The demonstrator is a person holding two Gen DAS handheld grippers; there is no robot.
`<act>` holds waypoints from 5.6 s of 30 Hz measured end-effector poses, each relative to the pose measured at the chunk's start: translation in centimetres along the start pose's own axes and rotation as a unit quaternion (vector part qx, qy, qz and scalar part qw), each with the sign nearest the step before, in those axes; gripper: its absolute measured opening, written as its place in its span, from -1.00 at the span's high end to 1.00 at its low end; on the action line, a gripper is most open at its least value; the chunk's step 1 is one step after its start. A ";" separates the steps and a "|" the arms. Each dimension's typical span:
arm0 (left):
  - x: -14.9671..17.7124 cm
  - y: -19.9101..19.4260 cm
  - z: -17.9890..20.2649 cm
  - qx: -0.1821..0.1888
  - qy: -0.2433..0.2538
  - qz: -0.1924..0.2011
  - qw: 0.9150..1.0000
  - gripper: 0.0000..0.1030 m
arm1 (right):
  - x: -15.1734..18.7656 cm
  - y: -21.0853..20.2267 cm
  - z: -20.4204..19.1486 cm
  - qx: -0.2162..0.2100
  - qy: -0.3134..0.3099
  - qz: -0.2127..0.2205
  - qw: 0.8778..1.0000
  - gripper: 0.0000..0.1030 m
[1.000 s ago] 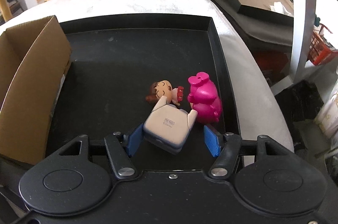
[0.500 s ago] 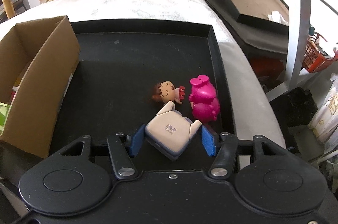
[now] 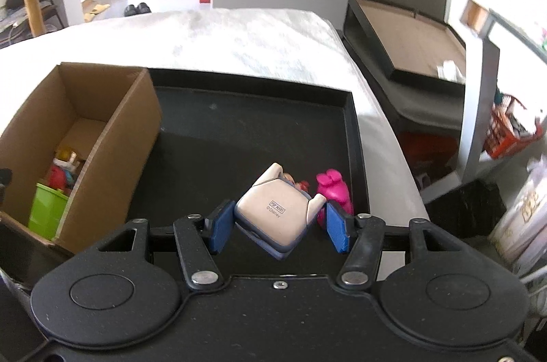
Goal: Organize rigid objects
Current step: 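Carry the white cube charger into the box and open the right gripper, then move the right tool to the pink figure and grasp it, then carry the pink figure into the box and open the right gripper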
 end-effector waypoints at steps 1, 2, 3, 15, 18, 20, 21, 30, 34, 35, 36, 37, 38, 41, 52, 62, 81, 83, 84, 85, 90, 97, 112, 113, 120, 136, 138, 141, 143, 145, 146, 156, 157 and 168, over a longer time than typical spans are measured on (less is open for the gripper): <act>0.0 0.0 0.0 0.001 -0.001 0.001 1.000 0.65 | -0.2 -0.2 -0.2 -0.001 -0.005 0.003 1.000 -0.07; 0.1 0.0 -0.1 0.002 -0.002 0.002 1.000 0.66 | -0.4 -0.3 -0.5 -0.002 -0.010 0.005 1.000 -0.07; 0.1 -0.1 -0.1 0.003 -0.003 0.003 1.000 0.66 | -0.5 -0.5 -0.7 -0.005 -0.015 0.009 1.000 -0.07; 0.2 -0.2 -0.3 0.008 -0.005 0.008 1.000 0.67 | -2.5 -1.8 -3.9 -0.038 -0.069 0.045 0.996 -0.07; 0.2 -0.2 -0.3 0.008 -0.005 0.009 1.000 0.67 | -3.2 -2.0 -4.9 -0.048 -0.086 0.052 0.994 -0.07; 0.2 -0.1 -0.3 0.008 -0.005 0.009 1.000 0.67 | -3.6 -2.1 -5.5 -0.052 -0.098 0.057 0.992 -0.07; 0.2 -0.1 -0.3 0.009 -0.004 0.010 1.000 0.68 | -3.8 -2.2 -5.9 -0.054 -0.103 0.058 0.992 -0.07; 0.1 -0.1 -0.3 0.015 -0.005 0.009 1.000 0.68 | -4.9 -2.5 -8.2 -0.069 -0.161 0.071 0.982 -0.07; 0.1 0.0 -0.3 0.015 -0.005 0.009 1.000 0.68 | -5.4 -2.7 -9.3 -0.078 -0.195 0.081 0.974 -0.07; 0.1 0.0 -0.3 0.015 -0.006 0.009 1.000 0.68 | -5.5 -2.7 -9.6 -0.081 -0.205 0.084 0.972 -0.07; 0.1 0.0 -0.3 0.016 -0.006 0.008 1.000 0.68 | -5.6 -2.7 -9.9 -0.084 -0.212 0.086 0.970 -0.07; 0.1 0.0 -0.4 0.017 -0.007 0.008 1.000 0.68 | -5.7 -2.7 -10.2 -0.086 -0.220 0.088 0.968 -0.07; 0.1 0.0 -0.4 0.018 -0.007 0.008 1.000 0.68 | -5.8 -2.8 -10.5 -0.089 -0.229 0.091 0.965 -0.07; 0.0 0.1 -0.5 0.021 -0.008 0.008 1.000 0.69 | -6.0 -2.9 -11.4 -0.099 -0.249 0.098 0.959 -0.07; 0.0 0.2 -0.6 0.026 -0.010 0.009 1.000 0.69 | -6.6 -3.4 -13.4 -0.131 -0.294 0.117 0.939 -0.08; 0.0 0.2 -0.6 0.028 -0.011 0.008 1.000 0.70 | -7.1 -4.3 -14.8 -0.161 -0.312 0.135 0.927 -0.10; 0.0 0.1 -0.5 0.028 -0.006 0.012 1.000 0.71 | -4.6 -3.1 -10.6 -0.131 -0.244 0.094 0.956 -0.42; 0.0 0.1 -0.4 0.025 -0.004 0.012 1.000 0.71 | -4.0 -3.0 -9.8 -0.127 -0.235 0.089 0.960 -0.43; 0.0 0.1 -0.3 0.023 -0.003 0.013 1.000 0.71 | -3.8 -3.0 -9.4 -0.125 -0.229 0.087 0.961 -0.48; 0.0 0.0 -0.3 0.021 -0.003 0.013 1.000 0.71 | -3.7 -3.0 -9.1 -0.124 -0.224 0.086 0.963 -0.53; 0.0 -0.1 0.0 0.015 -0.002 0.013 1.000 0.70 | -3.0 -3.1 -7.2 -0.114 -0.203 0.083 0.969 -0.61; -0.1 -0.2 0.1 0.009 0.002 0.013 1.000 0.70 | -2.1 -2.8 -4.9 -0.103 -0.174 0.079 0.976 -0.66; -0.2 -0.2 0.4 -0.004 0.009 0.013 1.000 0.68 | -0.2 -1.0 -0.5 -0.071 -0.125 0.060 0.988 -0.66; -0.1 -0.2 0.4 -0.005 0.009 0.013 1.000 0.68 | -0.1 -0.8 -0.2 -0.070 -0.121 0.057 0.989 -0.66; -0.1 -0.2 0.5 -0.006 0.011 0.013 1.000 0.68 | 0.5 1.0 1.8 -0.048 -0.101 0.036 0.993 -0.57; -0.1 -0.1 0.5 -0.008 0.013 0.012 1.000 0.67 | 0.2 5.5 4.6 -0.027 -0.060 -0.007 0.998 -0.22; -0.1 -0.1 0.4 -0.008 0.013 0.012 1.000 0.67 | 0.0 6.0 4.8 -0.032 -0.056 -0.010 0.998 -0.18; -0.1 -0.1 0.5 -0.008 0.013 0.012 1.000 0.67 | 0.0 6.9 4.5 -0.033 -0.066 -0.018 0.997 -0.03; -0.1 -0.1 0.5 -0.007 0.013 0.011 1.000 0.67 | 0.1 7.5 4.3 -0.031 -0.078 -0.029 0.996 0.38; -0.1 0.0 0.5 -0.007 0.014 0.011 1.000 0.67 | 0.0 7.3 4.1 -0.037 -0.076 -0.031 0.996 0.38; 0.0 0.1 0.5 -0.007 0.014 0.011 1.000 0.67 | -0.2 7.0 4.0 -0.050 -0.071 -0.027 0.996 0.39; 0.0 0.1 0.3 -0.004 0.009 0.013 1.000 0.67 | -1.3 3.5 1.9 -0.067 -0.099 0.002 0.993 0.39; 0.0 0.1 0.2 -0.003 0.007 0.013 1.000 0.67 | -1.5 3.3 1.8 -0.067 -0.101 0.004 0.993 0.39; -0.1 0.0 0.0 0.008 0.004 0.015 1.000 0.68 | -3.3 1.6 0.0 -0.079 -0.130 0.032 0.988 0.39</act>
Point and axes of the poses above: each gripper's, at about its wrist camera, not at the fingertips, and y roughly the way its jaws point, z to its right, x to its underside, the point moved 7 cm from there along y, roughly the way its jaws point, and after that the axes turned 6 degrees about -z, right-handed, at the moved point
